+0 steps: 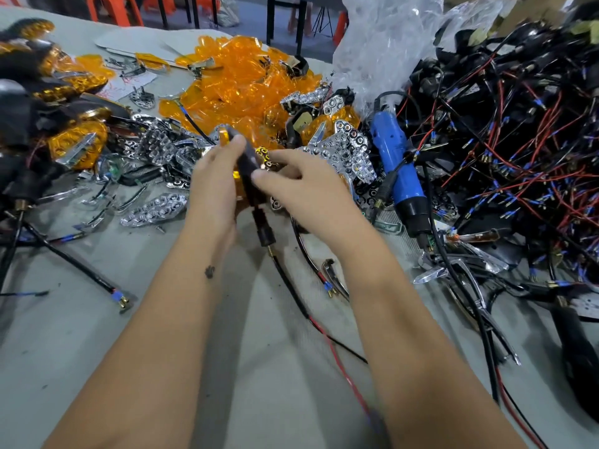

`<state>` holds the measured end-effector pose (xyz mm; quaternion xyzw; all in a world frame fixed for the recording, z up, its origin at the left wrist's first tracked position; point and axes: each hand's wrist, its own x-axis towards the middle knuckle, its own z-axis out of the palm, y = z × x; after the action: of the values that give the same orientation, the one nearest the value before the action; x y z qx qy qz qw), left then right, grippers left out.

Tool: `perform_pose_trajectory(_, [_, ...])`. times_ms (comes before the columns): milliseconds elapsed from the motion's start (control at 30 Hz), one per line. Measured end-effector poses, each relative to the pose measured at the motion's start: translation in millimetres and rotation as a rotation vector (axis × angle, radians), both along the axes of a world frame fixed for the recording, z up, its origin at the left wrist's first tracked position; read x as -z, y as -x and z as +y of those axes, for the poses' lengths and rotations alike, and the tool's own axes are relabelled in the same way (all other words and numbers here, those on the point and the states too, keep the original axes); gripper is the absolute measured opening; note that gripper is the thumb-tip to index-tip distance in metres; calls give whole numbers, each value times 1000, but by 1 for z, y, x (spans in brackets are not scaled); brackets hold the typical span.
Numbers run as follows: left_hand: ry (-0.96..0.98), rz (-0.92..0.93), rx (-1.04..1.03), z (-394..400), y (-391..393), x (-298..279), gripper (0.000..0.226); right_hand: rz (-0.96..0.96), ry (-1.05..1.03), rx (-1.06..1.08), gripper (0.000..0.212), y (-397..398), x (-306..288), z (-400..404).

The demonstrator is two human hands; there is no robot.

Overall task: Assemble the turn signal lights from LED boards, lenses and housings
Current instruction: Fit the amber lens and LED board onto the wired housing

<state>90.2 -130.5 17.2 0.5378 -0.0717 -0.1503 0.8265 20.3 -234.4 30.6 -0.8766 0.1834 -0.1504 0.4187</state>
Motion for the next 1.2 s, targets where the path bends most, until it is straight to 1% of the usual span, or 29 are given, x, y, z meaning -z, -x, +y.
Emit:
perform_pose_trajectory(67, [120, 91, -58, 10, -10, -1, 19, -62, -46, 72, 42, 7, -9, -1])
perform_pose_trajectory(133, [348, 219, -59, 21, -17, -2, 23, -82, -103, 103, 29, 14, -7, -8])
perform_pose_trajectory(167, [459, 282, -41, 25, -20, -2, 26, -60, -107, 98, 25, 16, -8, -8])
perform_pose_trajectory(233, [588, 365, -1, 32, -24, 0, 32, -29, -65, 89, 25, 16, -5, -8])
perform_pose_trajectory(300, [655, 391, 59, 35, -27, 3, 37, -19, 17, 67, 26, 13, 0, -4])
perform_pose_trajectory(400, [825, 446, 195, 39, -31, 5, 43, -10, 145, 0, 24, 5, 7, 3])
perform_pose_trajectory(467, [870, 449, 255, 43, -34, 7, 46, 34, 220, -68, 27, -2, 12, 7])
perform_pose_trajectory(533, [825, 428, 299, 45, -34, 8, 48, 80, 230, -166, 34, -9, 16, 13])
perform_pose_trajectory(633, [671, 392, 348, 45, -34, 4, 48, 130, 347, -258, 49, -23, 23, 14])
perform_pose_trajectory(700, [586, 381, 352, 43, -33, 3, 46, 135, 381, -263, 63, -34, 23, 7])
perform_pose_trajectory(800, [498, 399, 347, 36, -30, 6, 44, 173, 329, -214, 69, -47, 19, -10])
perform_pose_trajectory(867, [337, 393, 311, 31, -29, 7, 43, 199, 303, -204, 67, -52, 17, -17])
perform_pose_trajectory(933, [179, 371, 246, 25, -28, 6, 43, 217, 333, -223, 61, -54, 16, -18])
perform_pose_trajectory(967, [137, 364, 209, 23, -27, 5, 43, 219, 353, -235, 58, -54, 17, -18])
perform_pose_trajectory(1033, [121, 336, 118, 20, -28, 4, 41, 210, 402, -243, 56, -49, 18, -21])
perform_pose_trajectory(1100, [138, 291, -7, 20, -31, 6, 39, 194, 443, -220, 50, -41, 18, -28])
perform_pose_trajectory(1133, [147, 273, -61, 21, -32, 7, 39, 193, 462, -203, 44, -37, 18, -32])
perform_pose_trajectory(1200, [178, 262, -119, 22, -34, 7, 39, 206, 519, -161, 24, -30, 18, -37])
